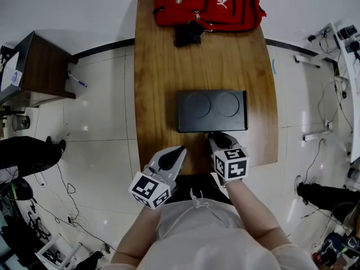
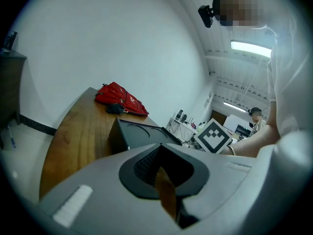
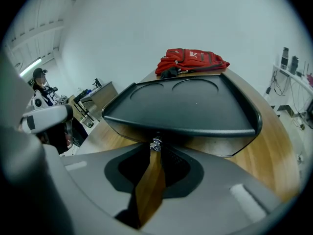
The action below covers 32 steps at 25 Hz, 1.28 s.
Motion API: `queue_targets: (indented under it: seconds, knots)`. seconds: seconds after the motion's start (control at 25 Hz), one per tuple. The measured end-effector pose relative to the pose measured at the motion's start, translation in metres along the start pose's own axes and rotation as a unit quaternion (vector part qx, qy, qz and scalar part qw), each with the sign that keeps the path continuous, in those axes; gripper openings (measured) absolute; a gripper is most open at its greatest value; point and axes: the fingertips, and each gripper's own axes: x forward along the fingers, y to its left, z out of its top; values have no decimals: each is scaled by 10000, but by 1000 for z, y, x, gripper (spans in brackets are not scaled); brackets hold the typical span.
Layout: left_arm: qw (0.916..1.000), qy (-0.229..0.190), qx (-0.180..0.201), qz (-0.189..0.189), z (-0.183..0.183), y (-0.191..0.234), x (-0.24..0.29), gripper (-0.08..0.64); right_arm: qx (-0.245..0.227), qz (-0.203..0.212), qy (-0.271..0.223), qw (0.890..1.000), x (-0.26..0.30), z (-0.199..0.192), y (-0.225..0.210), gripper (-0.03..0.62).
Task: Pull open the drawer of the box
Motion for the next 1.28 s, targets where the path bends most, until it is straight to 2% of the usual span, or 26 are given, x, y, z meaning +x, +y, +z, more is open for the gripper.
queue_targets:
  seconds: [0.36,0.84,1.28]
  knots:
    - [10000,-46,-8,31,-2,-7,-8,5,-30,48,25,10000,-7,-10,5,75]
    - [9998,-133,-21,155,-21,-24,-26,5,-28,113,143,9998,-29,-53,19,77]
    - [9994,-176,119,259,-31,-36,-46,5,-75,158,273,9995,-48,-95,33,77]
